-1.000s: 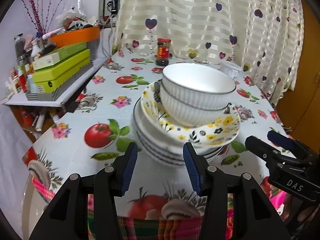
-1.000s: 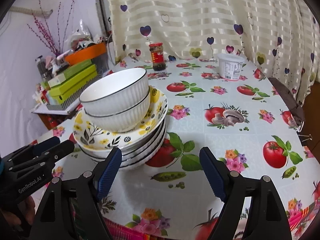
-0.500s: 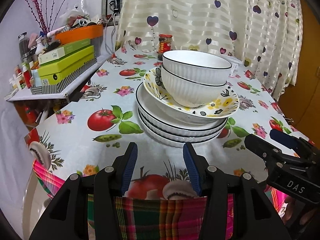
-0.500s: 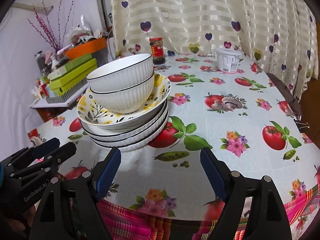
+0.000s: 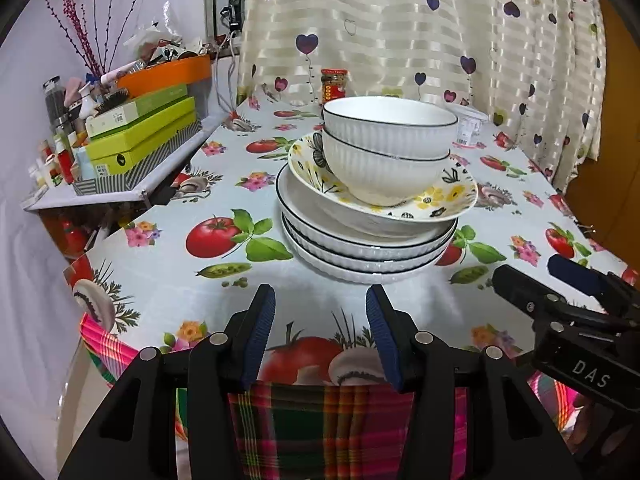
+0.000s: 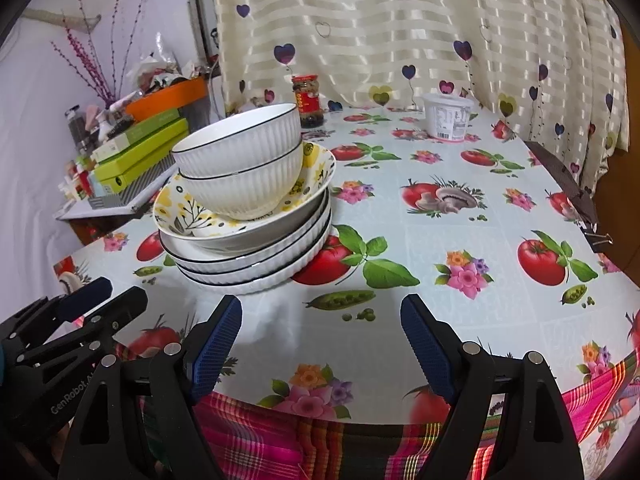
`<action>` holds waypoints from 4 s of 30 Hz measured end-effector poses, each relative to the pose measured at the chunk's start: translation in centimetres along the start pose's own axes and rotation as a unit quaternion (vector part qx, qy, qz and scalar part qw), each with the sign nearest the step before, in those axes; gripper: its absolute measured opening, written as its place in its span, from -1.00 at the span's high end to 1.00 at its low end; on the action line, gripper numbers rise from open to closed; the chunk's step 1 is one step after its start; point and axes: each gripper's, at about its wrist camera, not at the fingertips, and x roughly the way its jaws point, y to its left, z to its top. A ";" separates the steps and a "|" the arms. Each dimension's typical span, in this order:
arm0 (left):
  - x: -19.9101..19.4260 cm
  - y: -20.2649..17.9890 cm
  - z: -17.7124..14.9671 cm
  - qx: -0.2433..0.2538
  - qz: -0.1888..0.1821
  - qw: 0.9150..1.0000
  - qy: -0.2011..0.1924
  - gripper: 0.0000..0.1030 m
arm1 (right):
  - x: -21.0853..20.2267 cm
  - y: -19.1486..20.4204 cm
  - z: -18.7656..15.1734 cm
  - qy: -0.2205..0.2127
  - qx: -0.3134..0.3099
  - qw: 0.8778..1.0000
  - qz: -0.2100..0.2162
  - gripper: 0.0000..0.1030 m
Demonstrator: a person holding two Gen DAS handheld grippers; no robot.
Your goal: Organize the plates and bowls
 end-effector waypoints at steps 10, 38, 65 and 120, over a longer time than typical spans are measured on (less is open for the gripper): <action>0.3 -0.5 -0.4 0.003 -0.007 1.000 0.008 0.06 | -0.1 -0.1 -0.2 0.000 0.001 1.000 -0.003 -0.61; 0.2 -0.8 -1.0 0.003 -0.008 1.000 0.013 0.06 | -0.3 -0.1 -0.8 0.005 0.004 1.000 -0.008 -0.61; -0.3 -0.8 -1.1 0.003 -0.009 1.000 0.009 0.06 | -0.5 0.2 -0.9 0.003 0.001 1.000 -0.008 -0.61; -1.4 -0.3 -1.3 0.001 -0.013 1.000 0.003 0.06 | -1.2 0.7 -1.0 -0.001 -0.002 1.000 -0.009 -0.61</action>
